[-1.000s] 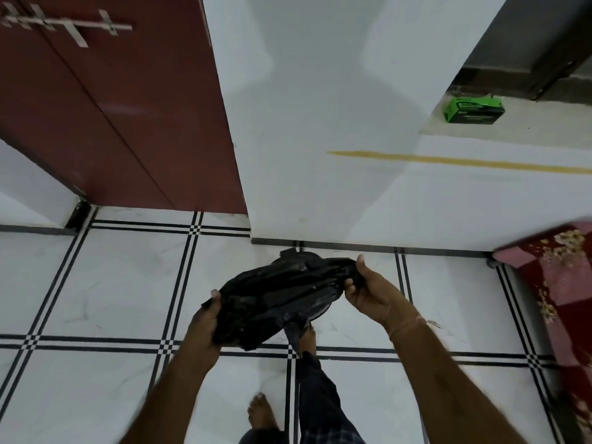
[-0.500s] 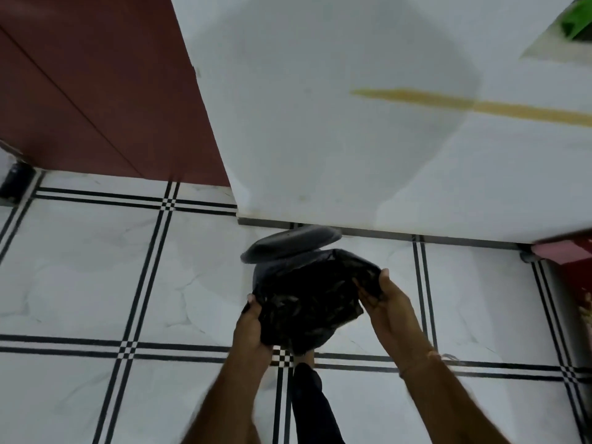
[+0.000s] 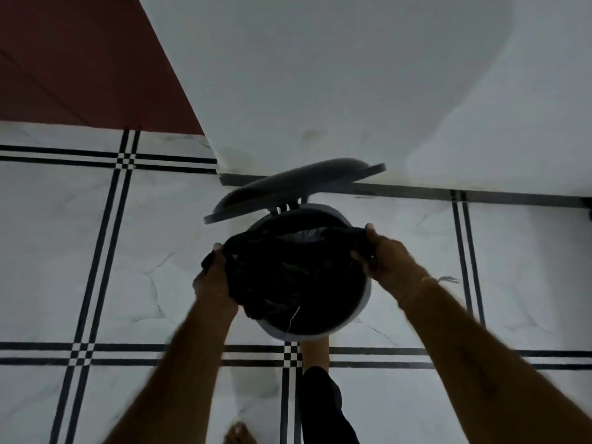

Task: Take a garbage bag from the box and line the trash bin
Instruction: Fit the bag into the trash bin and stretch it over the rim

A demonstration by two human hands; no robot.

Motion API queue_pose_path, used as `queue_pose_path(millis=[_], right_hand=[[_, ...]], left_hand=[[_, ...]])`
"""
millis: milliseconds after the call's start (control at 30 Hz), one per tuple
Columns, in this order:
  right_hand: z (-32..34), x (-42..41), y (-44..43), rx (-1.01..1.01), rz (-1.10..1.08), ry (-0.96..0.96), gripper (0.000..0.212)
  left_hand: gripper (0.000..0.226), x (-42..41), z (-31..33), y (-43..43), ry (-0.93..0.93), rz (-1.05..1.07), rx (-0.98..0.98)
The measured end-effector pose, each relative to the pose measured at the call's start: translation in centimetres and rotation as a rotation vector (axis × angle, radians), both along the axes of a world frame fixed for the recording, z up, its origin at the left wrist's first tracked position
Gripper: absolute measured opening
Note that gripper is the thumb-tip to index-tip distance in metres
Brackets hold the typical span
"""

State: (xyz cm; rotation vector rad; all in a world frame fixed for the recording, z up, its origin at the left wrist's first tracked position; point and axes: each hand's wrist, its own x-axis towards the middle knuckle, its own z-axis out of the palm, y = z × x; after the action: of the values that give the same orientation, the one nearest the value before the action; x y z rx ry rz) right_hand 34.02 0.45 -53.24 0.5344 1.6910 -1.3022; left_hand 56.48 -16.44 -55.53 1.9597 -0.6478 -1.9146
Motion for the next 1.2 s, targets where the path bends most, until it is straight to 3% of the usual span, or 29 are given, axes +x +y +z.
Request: queue_pose_path(millis=[100, 267, 433, 600, 700, 933, 1067, 1200], right_hand=[[-1.3, -2.3, -0.6, -0.027, -0.055, -0.105, 0.033], [-2.6, -4.2, -0.2, 0.009, -0.036, 0.02, 0.026], [-3.2, -4.6, 1.4, -0.277, -0.194, 0.049, 0.011], [-3.4, -4.2, 3.2, -0.458, 0.023, 0.051, 0.027], [-3.6, -4.5, 2.5, -0.464, 0.227, 0.125, 0.037], [-4.8, -5.7, -2.3, -0.293, 0.603, 0.328, 0.047], [-6.7, -6.4, -1.5, -0.22, 0.655, 0.311, 0.042], [-6.7, -7.1, -1.1, -0.255, 0.603, 0.23, 0.037]], left_hand=[[0.055, 0.9, -2.3, -1.9, 0.21, -0.047, 0.128], [0.051, 0.9, -3.4, -2.5, 0.482, -0.112, 0.127], [0.049, 1.6, -3.7, -0.3, 0.58, -0.243, -0.026], [0.032, 2.3, -4.6, -0.1, 0.779, -0.049, -0.005], [0.035, 1.9, -4.8, -1.3, 0.752, -0.103, -0.077], [0.043, 0.1, -6.0, -4.1, 0.481, -0.557, -0.45], [0.047, 0.2, -7.5, -4.6, 0.394, -0.545, -0.337], [0.035, 0.1, -8.0, -4.7, 0.391, -0.557, -0.201]])
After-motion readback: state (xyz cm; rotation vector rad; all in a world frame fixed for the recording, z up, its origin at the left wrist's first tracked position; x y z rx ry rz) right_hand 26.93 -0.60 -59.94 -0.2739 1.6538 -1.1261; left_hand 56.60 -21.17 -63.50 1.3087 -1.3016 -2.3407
